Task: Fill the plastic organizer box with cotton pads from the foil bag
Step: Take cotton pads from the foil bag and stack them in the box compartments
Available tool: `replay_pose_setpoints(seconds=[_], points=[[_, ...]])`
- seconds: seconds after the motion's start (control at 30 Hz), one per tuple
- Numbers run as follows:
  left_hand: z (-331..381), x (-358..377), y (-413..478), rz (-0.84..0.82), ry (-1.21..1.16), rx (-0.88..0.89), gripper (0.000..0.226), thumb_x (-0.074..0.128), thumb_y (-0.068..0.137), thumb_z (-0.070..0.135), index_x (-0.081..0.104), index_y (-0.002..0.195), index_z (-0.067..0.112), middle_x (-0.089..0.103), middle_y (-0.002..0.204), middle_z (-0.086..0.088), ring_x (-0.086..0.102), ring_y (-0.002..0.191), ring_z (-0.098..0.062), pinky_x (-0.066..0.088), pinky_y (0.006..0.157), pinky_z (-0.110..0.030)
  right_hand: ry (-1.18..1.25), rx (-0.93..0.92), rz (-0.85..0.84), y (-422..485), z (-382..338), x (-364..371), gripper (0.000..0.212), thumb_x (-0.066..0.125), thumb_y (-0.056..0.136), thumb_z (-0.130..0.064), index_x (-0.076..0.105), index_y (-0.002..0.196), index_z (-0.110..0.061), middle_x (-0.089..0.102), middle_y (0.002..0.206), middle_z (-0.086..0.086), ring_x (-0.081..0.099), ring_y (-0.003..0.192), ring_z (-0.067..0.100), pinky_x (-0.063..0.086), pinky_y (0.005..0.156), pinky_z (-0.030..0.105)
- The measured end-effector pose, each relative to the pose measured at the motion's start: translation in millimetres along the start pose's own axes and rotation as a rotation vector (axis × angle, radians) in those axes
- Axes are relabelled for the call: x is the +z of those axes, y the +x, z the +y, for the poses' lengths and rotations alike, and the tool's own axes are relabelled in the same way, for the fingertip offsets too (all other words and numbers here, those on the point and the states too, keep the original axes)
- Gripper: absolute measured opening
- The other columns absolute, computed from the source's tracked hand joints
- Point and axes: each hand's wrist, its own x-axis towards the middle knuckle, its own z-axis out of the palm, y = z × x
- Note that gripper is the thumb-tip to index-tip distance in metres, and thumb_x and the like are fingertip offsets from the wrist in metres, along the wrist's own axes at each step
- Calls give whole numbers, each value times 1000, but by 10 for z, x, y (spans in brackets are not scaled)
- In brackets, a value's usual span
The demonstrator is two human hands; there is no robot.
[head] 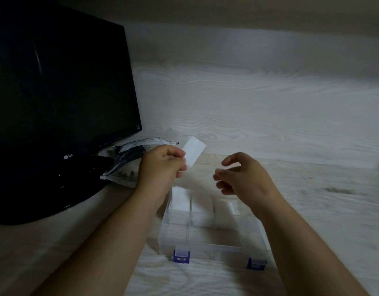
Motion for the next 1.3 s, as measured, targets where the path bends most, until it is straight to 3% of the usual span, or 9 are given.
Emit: replay_pose_setpoints(seconds=[0.17,0.27,0.53,0.67,0.9,1.07,1.3], points=[[44,117,-135,-188,-149,-56,15,57,86,-13,58,81,2,64,66,-11,66,60,-16,59,61,-29,182,-92,76,-22,-44,-1,9,68,88,-7,60,89,-4,72,87,14,71,78,23,61,74,35],[50,174,-188,-290,-136,-61,17,57,86,-12,54,80,4,62,66,-11,65,60,-20,58,61,-32,202,-115,76,-24,-52,-16,9,71,83,-1,63,83,-4,69,77,7,68,69,17,61,69,31],[-98,247,-162,-318,217,202,23,71,82,4,65,76,26,64,73,4,59,65,-12,52,65,-28,-119,-34,31,19,-29,-182,8,72,80,0,68,77,-7,68,68,6,62,61,16,55,61,31],[-174,281,-192,-380,498,315,15,70,84,21,71,82,35,68,79,15,63,73,-3,54,74,-26,-336,61,-10,35,-23,-200,8,74,77,-2,71,76,-9,70,71,14,64,55,17,59,68,34],[-126,280,-244,-529,732,343,25,59,88,20,73,106,29,71,106,9,63,97,-6,50,90,-27,-524,165,-107,82,-10,-175,15,71,80,0,72,73,-14,73,81,17,72,74,27,60,80,41],[-155,279,-241,-599,820,320,33,57,84,15,72,109,29,68,109,3,57,107,-11,48,96,-31,-573,234,-163,103,35,-121,10,72,81,-2,74,80,-12,74,83,16,73,79,26,60,80,41],[-191,289,-224,-679,870,252,40,46,75,29,74,103,29,70,106,4,57,108,-14,49,95,-35,-620,306,-228,127,57,-92,13,69,83,2,76,89,-7,74,89,17,73,84,26,59,83,38]])
